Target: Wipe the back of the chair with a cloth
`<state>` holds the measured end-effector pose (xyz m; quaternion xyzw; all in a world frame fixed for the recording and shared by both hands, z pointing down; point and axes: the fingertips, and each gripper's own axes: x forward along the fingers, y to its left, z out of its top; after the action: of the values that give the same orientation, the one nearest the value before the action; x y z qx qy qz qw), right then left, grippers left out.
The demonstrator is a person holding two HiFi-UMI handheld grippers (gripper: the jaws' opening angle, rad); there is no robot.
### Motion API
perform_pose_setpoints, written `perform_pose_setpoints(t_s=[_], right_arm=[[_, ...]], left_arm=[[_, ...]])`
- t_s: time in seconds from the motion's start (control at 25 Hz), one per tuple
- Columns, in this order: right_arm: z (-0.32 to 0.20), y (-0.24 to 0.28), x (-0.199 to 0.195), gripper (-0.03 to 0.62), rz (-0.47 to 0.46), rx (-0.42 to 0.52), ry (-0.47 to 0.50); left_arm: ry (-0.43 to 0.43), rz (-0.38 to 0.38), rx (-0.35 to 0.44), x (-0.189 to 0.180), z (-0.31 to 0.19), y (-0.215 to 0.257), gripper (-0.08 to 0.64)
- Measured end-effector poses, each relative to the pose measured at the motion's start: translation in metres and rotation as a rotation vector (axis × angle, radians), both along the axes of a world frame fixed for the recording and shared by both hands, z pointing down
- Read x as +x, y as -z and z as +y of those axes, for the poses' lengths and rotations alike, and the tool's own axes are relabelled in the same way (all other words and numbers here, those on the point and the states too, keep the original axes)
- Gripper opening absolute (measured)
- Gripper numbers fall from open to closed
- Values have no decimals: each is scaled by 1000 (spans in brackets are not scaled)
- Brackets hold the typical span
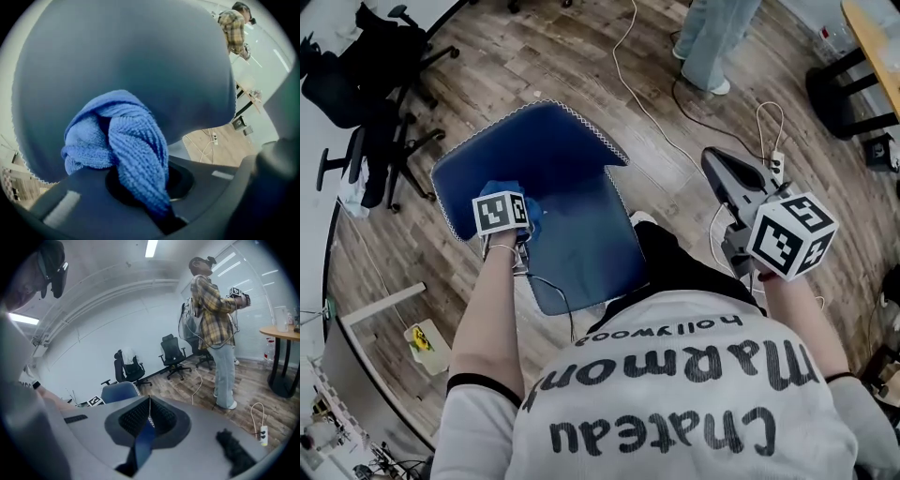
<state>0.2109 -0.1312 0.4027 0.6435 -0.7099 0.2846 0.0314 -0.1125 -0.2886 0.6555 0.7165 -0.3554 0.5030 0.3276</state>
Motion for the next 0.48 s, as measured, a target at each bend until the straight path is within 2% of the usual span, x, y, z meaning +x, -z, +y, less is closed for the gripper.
perform_pose_setpoints(t_s=[0.28,0.48], right_arm=[[15,-7,17,15,-12,-17,-53],[24,-10,28,15,-18,-18,-85]], left_arm=[[-202,124,-15,90,22,4,38],[-267,210,-22,146,37,12,38]])
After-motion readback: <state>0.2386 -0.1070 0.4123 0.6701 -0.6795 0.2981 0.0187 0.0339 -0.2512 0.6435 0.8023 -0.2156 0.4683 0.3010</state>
